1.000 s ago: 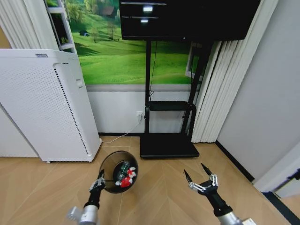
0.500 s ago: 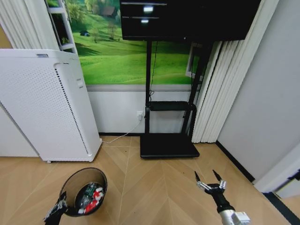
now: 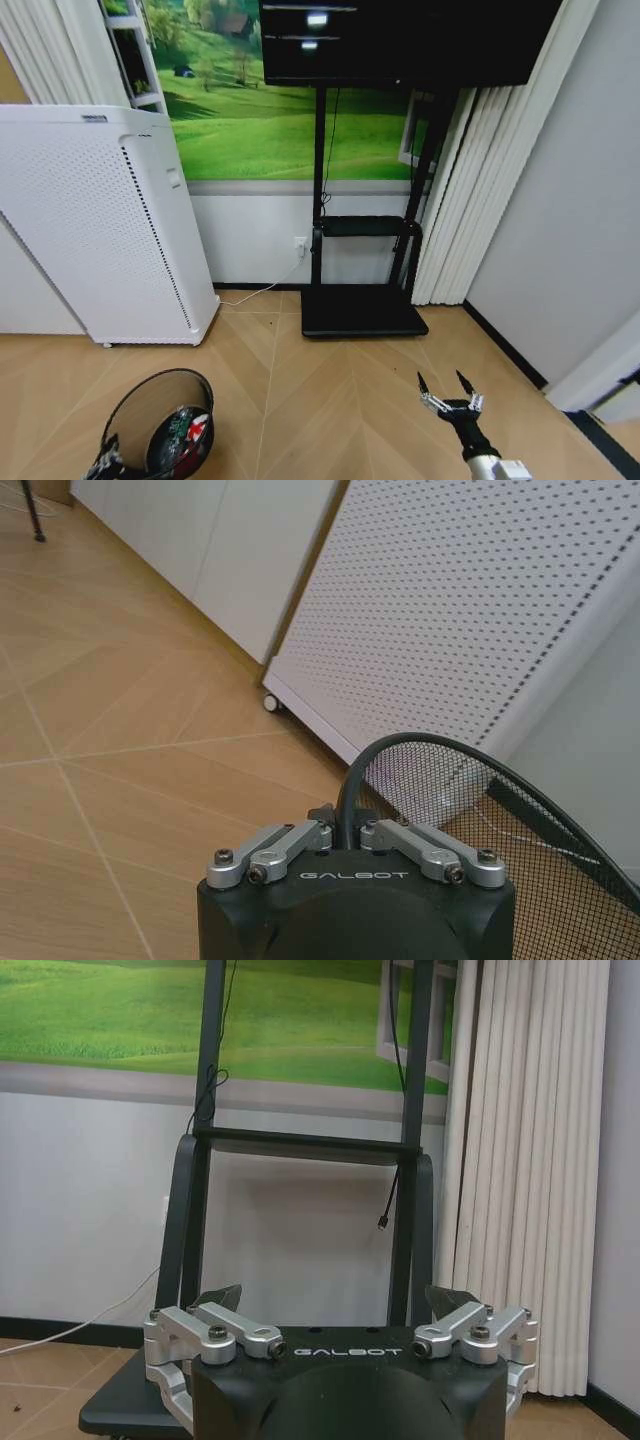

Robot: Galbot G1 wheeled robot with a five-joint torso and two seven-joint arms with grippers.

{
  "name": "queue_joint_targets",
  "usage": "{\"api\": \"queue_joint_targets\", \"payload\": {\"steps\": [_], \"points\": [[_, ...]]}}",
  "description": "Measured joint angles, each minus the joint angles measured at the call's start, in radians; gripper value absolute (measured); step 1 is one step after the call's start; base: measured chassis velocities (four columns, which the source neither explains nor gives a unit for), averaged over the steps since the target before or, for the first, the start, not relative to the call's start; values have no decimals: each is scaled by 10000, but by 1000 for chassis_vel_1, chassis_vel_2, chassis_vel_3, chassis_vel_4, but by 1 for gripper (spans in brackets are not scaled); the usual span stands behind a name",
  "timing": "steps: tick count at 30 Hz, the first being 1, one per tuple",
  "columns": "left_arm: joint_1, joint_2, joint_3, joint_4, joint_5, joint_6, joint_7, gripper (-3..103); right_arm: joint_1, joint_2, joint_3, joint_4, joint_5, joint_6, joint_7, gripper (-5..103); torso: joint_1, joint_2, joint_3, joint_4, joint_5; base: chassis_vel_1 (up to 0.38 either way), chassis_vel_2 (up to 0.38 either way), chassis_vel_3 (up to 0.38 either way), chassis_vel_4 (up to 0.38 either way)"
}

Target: Pick up the trash bin and place the garbage on the floor into it.

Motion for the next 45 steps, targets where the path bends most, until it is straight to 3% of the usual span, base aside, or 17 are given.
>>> {"api": "queue_joint_targets", "payload": {"steps": [20,27,45], "points": [[268,51,-636,439,-289,114,-576,7,151,-211,381,-480,563,233,-55,100,0,0,0,-2,5,3,5,-10,-5],[178,310,-871,1013,-555,56,-445,7,163,-205,339,-646,670,350,-120,100,0,0,0,-1,4,6,8,-4,-5],[-969,1108,-891,2828,-319,53,79,7,168,-392,370,-854,1011,473,-221,100,-1,0,1,-3,4,9,5,-4,-5]]}}
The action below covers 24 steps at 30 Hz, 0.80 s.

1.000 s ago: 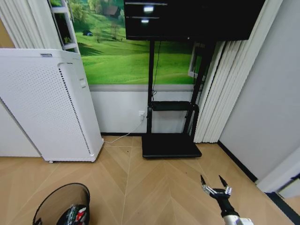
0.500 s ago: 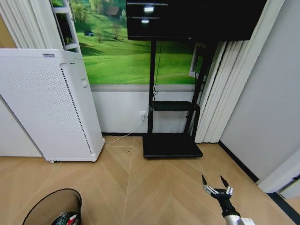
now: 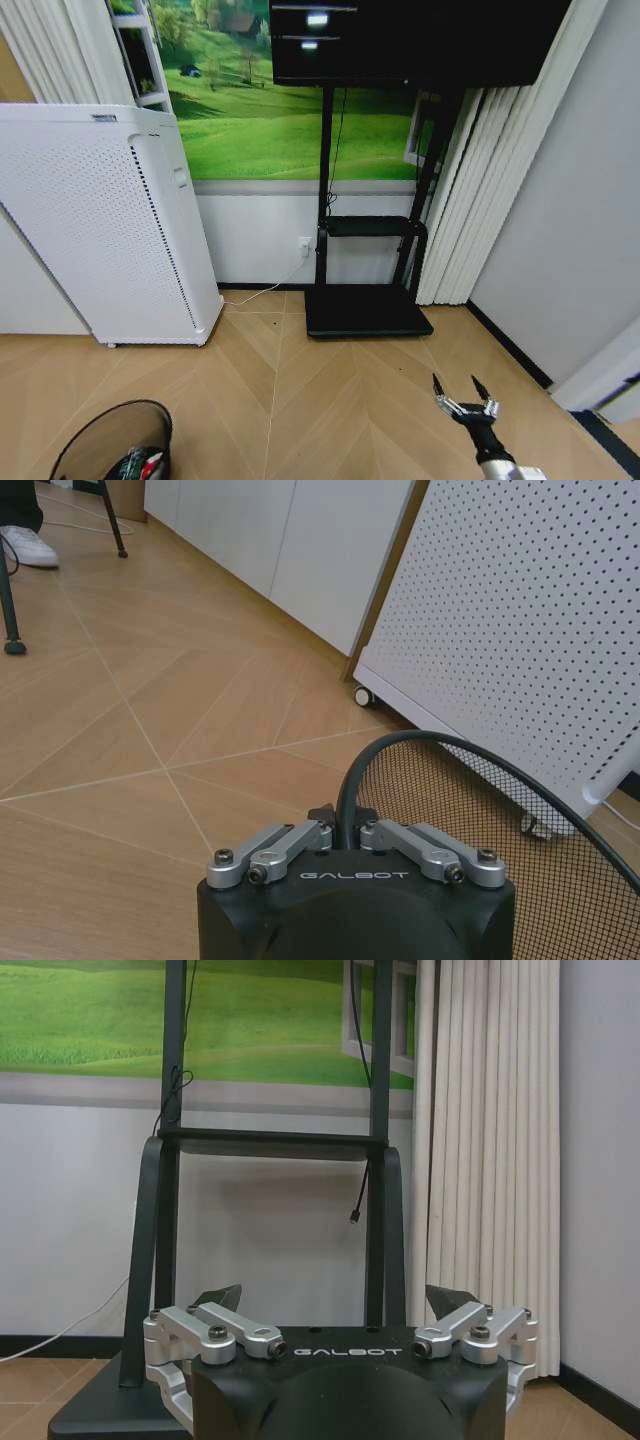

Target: Pick up the trash bin and place the garbage on the floor into it.

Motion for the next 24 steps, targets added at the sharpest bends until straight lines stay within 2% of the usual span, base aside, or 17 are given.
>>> {"api": "queue_joint_targets", "payload": {"steps": [4,7,15,24], "points": [[-283,245,-2,564,174,-205,211,7,96,-18,-6,-4,-4,-29,-6,100,0,0,0,3,2,0,0,0,0],[-625,429,-16,927,244,-148,241,7,130,-23,-23,-77,-23,-41,-4,100,0,0,0,0,-1,0,0,0,0],[-756,461,107,933,310,299,121,7,37,-25,24,-102,41,-27,-1,100,0,0,0,0,-2,0,0,0,0],[-304,354,140,553,62,469,-220,7,171,-174,141,-169,500,-27,5,100,0,0,0,2,2,0,0,0,0]]}}
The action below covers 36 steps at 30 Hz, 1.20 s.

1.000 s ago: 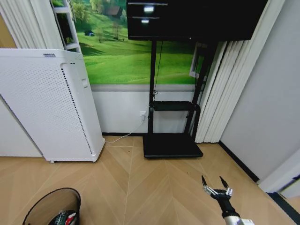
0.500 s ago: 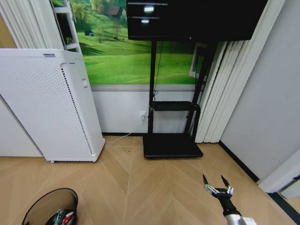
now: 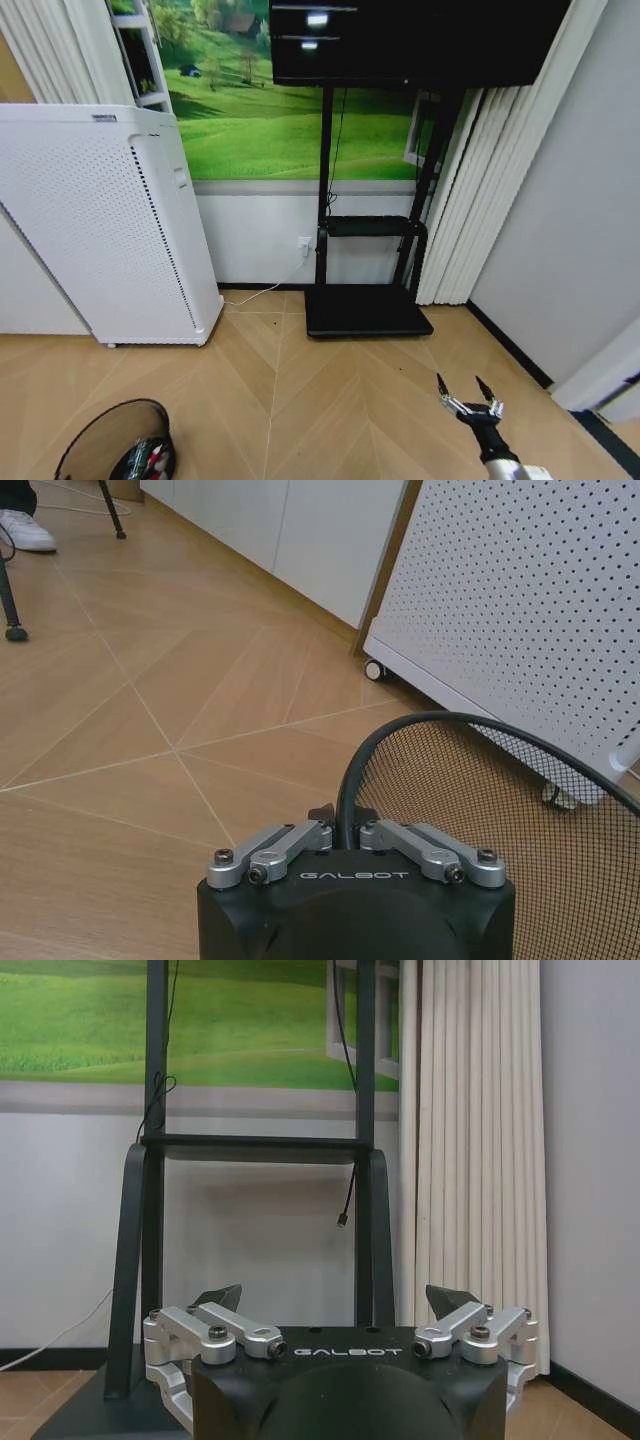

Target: Pick up the trash bin and place the garbage on the floor into it.

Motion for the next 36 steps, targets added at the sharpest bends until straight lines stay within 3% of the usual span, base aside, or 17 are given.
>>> {"api": "queue_joint_targets", "payload": {"steps": [5,9,11,14,16,17,20,24,26,28,31,34,36], "points": [[-3,-70,-56,-62,-42,167,-227,3,80,16,-41,121,358,-23,-6,100,0,0,0,0,-2,0,0,0,0],[2,-76,-143,-90,-11,200,-326,11,114,9,-49,93,235,44,-23,100,0,0,-1,-3,-2,0,0,0,0],[110,42,-279,-149,-32,198,-409,22,123,-22,-35,-1,209,127,-45,100,1,0,0,-2,-1,0,0,0,0],[196,102,-356,-214,-68,197,-424,27,123,-29,-24,-64,218,163,-54,100,0,0,0,-2,-1,0,0,0,0],[386,160,-494,-427,-20,178,-416,43,136,-59,-29,-316,242,288,-61,100,0,0,0,-2,-3,0,0,0,0],[386,160,-494,-427,-20,178,-416,43,136,-59,-29,-316,242,288,-61,100,0,0,0,-2,-3,0,0,0,0],[824,-18,-774,-1108,300,170,-418,59,255,-62,-82,-595,247,348,-62,100,0,0,0,-2,-3,0,0,0,0],[1255,-178,-1096,-1736,710,161,-420,70,325,-40,-92,-700,193,351,-67,100,0,0,-1,2,-2,0,0,0,0],[1594,-273,-1377,-2220,1189,-11,-262,76,296,-27,-79,-714,24,369,-219,100,0,0,0,2,-1,0,0,0,0],[1964,-443,-1974,-3110,2586,-987,652,86,93,39,-33,-576,-639,481,-520,100,0,0,-1,-1,3,0,0,0,0],[2025,-459,-2109,-3496,2901,-1263,1050,92,-1,84,-46,-425,-819,505,-546,100,0,0,-1,0,1,0,0,0,0],[1946,-413,-2241,-5116,4074,-1892,2444,100,-518,341,-156,616,-1376,297,-708,100,0,0,-1,-3,1,0,0,0,0],[1821,-363,-2099,-5466,4291,-1944,2767,100,-717,402,-187,977,-1498,111,-778,100,0,0,-1,-1,1,0,0,0,0]]}}
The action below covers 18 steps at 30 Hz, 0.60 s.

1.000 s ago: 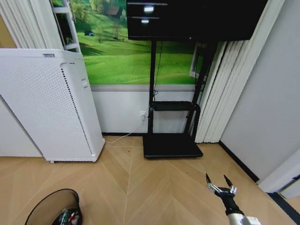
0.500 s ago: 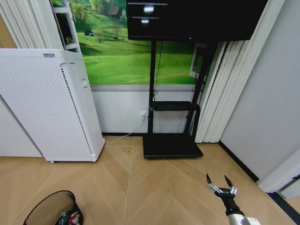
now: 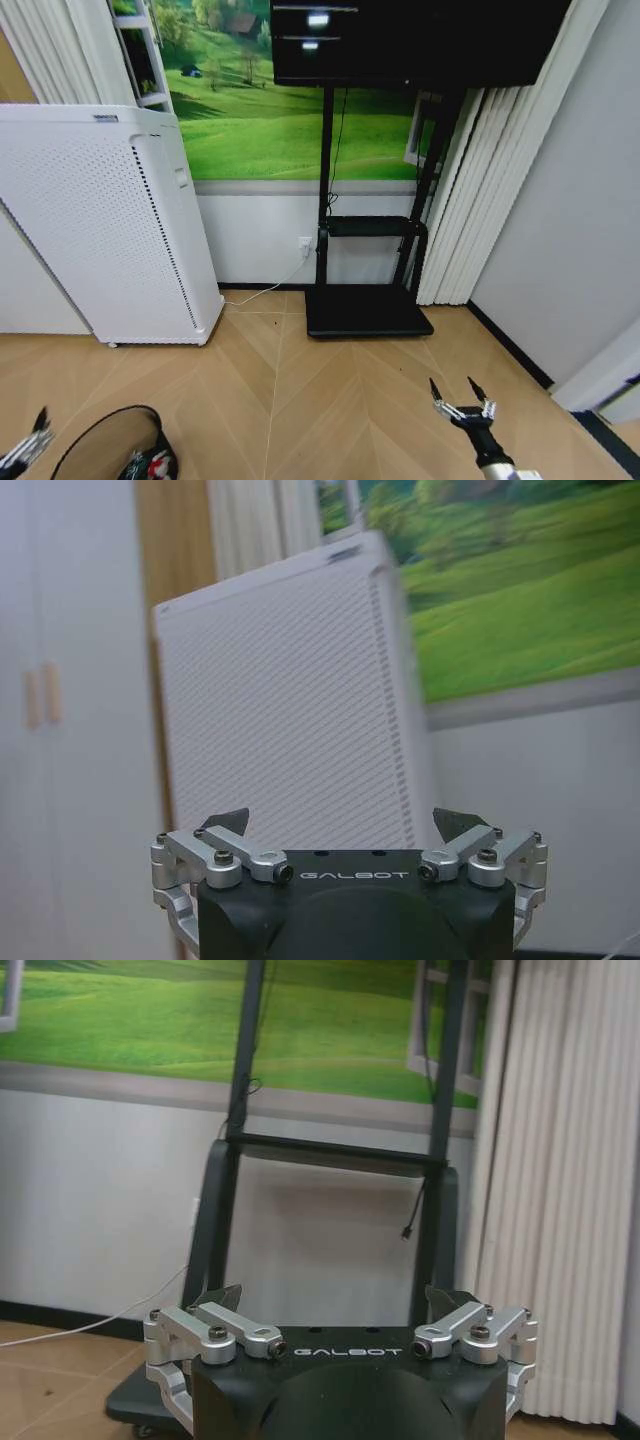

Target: Pick up the trash bin and place the garbage on the floor into it.

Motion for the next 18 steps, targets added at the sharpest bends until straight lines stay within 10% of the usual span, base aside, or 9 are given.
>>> {"api": "queue_joint_targets", "payload": {"steps": [7,18], "points": [[-968,236,2001,-628,836,2,1144,100,-988,530,-79,1513,-191,-741,-155,100,0,0,0,-2,-4,0,0,0,0],[-1871,-234,4144,-494,1565,5,1145,100,-2075,1592,-214,3334,-25,-1405,282,100,0,0,0,-1,-3,0,0,0,0]]}}
